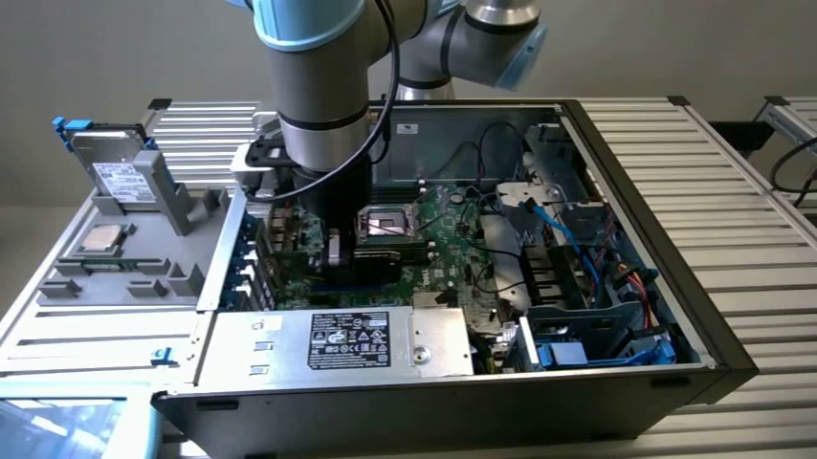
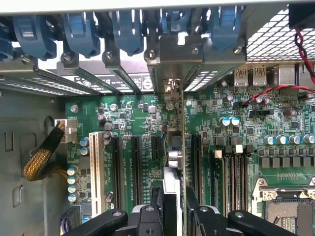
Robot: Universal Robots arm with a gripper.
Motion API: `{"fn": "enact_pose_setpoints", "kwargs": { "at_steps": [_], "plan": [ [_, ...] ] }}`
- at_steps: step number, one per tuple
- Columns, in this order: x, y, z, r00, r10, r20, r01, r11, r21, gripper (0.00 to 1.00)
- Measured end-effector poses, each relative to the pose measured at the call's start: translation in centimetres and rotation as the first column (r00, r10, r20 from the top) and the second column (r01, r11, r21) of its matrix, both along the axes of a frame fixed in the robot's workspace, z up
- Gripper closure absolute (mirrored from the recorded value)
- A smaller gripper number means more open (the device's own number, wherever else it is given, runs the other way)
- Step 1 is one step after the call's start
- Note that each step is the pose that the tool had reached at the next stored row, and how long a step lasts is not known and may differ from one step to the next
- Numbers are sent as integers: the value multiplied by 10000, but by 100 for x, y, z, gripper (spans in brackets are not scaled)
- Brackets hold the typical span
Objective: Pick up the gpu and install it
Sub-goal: 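Insert the gpu into the slot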
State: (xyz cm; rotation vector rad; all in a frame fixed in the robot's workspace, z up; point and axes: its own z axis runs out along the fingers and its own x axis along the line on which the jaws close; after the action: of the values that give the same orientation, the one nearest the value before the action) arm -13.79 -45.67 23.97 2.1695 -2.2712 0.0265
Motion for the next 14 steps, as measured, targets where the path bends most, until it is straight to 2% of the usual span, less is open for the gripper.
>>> {"fn": "enact_pose_setpoints", "kwargs": {
  "at_steps": [3,14],
  "plan": [
    [-3,34,-4,10000,2,-2,-2,10000,-10,71],
    [-6,35,-7,10000,7,11,-7,10000,-2,71]
  ]
}}
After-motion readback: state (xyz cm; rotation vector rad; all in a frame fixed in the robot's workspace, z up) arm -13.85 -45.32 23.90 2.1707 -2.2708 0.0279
